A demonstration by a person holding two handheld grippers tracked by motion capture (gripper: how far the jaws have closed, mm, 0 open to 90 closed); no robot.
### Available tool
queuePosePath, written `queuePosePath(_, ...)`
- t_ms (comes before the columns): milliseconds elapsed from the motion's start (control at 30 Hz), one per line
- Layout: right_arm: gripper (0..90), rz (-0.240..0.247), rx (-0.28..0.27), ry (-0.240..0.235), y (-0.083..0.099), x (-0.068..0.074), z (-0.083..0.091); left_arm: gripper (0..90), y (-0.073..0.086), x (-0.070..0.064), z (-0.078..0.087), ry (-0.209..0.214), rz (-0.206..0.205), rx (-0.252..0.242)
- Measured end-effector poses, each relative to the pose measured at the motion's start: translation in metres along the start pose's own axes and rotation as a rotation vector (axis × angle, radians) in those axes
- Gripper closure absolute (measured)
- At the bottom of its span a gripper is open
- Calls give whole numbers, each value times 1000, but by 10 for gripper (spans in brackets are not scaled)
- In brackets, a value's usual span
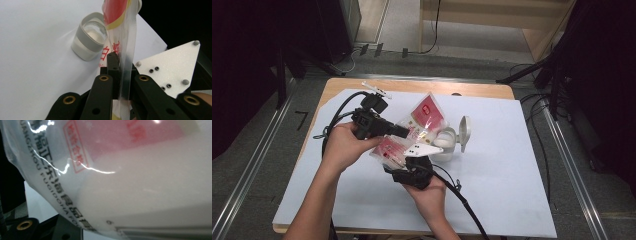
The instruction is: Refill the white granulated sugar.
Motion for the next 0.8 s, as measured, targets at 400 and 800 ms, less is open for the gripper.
queuePosePath(400, 547, -46, 0, 13, 0, -4, 1, 895, 3, -2, 4, -9, -11, -8)
queuePosePath(800, 551, -71, -14, 35, -2, -13, 5, 893, 6, 2, 17, 2, -4, -35)
Point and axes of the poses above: each handheld gripper's, and its own axes: z roughly backward along the jaws, y roughly out of its underside, x roughly to its left, the point moved 6 cm from there along -z, roughly forward along the jaws, and after that the axes turned 7 degrees about -x, right-handed, at the moved point
